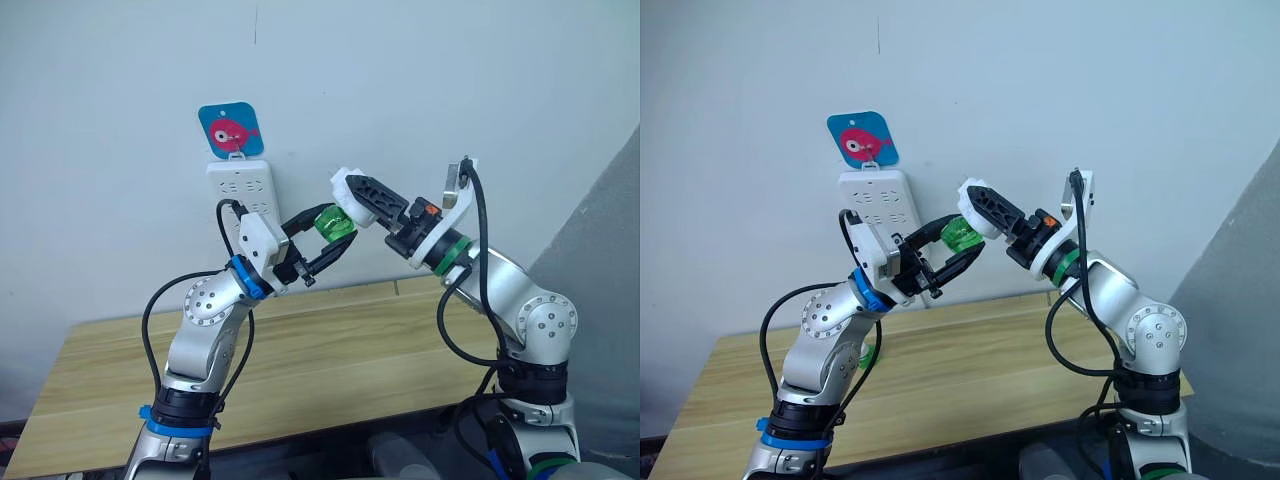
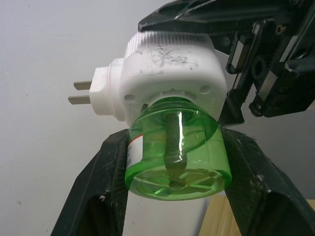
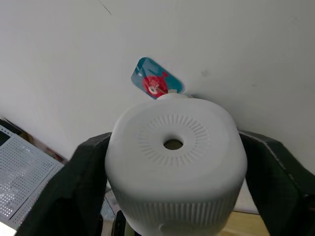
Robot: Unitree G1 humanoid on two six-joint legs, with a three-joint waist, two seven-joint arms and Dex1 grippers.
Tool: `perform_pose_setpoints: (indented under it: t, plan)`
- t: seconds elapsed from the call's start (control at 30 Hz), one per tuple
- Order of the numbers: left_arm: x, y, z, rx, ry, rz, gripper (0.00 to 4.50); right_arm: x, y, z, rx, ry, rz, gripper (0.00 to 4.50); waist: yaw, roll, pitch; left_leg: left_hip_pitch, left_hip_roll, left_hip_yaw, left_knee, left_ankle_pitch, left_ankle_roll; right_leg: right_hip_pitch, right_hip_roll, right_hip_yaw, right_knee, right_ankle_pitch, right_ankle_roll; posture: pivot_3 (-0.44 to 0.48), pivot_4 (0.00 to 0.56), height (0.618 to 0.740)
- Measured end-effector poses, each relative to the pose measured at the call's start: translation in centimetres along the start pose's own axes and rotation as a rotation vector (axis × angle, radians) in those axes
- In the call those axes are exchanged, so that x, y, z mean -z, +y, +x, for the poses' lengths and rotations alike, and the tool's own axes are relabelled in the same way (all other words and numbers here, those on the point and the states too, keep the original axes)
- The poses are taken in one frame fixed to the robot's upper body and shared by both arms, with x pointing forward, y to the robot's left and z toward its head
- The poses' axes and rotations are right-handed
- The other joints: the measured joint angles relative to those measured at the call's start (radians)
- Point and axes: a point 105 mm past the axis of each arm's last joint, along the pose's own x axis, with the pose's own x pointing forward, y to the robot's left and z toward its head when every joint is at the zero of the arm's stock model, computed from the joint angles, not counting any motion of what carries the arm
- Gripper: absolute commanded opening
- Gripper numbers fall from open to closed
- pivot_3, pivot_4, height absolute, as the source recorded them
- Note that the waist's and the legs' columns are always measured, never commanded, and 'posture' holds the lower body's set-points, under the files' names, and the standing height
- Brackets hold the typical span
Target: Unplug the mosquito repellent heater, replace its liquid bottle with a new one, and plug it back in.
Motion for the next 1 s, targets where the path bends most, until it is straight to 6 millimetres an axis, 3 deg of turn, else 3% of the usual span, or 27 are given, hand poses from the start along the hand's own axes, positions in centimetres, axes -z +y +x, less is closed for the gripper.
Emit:
perform_pose_setpoints:
  t: [0.13, 0.4, 0.5, 0.63, 1.0]
  plan:
    - [0.2, -0.4, -0.1, 0.048, 0.020, 0.010, 2.24, 0.0, -0.9, -1.7, 0.013, 0.055, -0.035, 4.50, 0.002, 0.000, 0.000, -0.001, 0.000, 0.000, 0.000, 0.000, 0.000, 0.000, 0.000, 0.000, -0.003, 0.000, 0.000, -0.213, 0.012, 0.740]
    - [0.6, -1.8, -1.8, 0.250, 0.070, 0.074, 2.24, -0.3, -3.1, -9.2, 0.039, 0.342, -0.189, 4.50, 0.021, 0.002, 0.004, -0.004, 0.000, 0.001, 0.000, 0.000, 0.000, 0.001, 0.000, 0.001, -0.012, 0.000, 0.000, -0.222, 0.029, 0.740]
    - [0.9, -2.1, -2.6, 0.329, 0.082, 0.106, 2.24, -0.5, -3.2, -11.1, 0.018, 0.443, -0.186, 4.50, 0.021, 0.002, 0.008, -0.002, 0.000, 0.003, 0.000, 0.000, 0.001, 0.002, 0.000, 0.002, -0.012, 0.000, 0.000, -0.221, 0.041, 0.740]
    - [1.3, -2.9, -3.8, 0.413, 0.093, 0.143, 2.24, -0.3, -3.4, -11.7, -0.004, 0.515, -0.177, 4.50, 0.021, 0.000, 0.013, -0.001, 0.000, 0.004, 0.000, 0.000, 0.001, 0.002, 0.000, 0.004, -0.012, 0.000, 0.000, -0.211, 0.055, 0.740]
    - [2.3, -5.2, -6.6, 0.541, 0.129, 0.198, 2.24, 2.8, -3.9, -9.6, -0.033, 0.697, -0.117, 4.50, 0.047, -0.005, 0.045, -0.003, 0.000, 0.011, 0.000, -0.001, 0.001, -0.001, 0.000, 0.012, -0.013, 0.002, 0.004, -0.170, 0.080, 0.740]
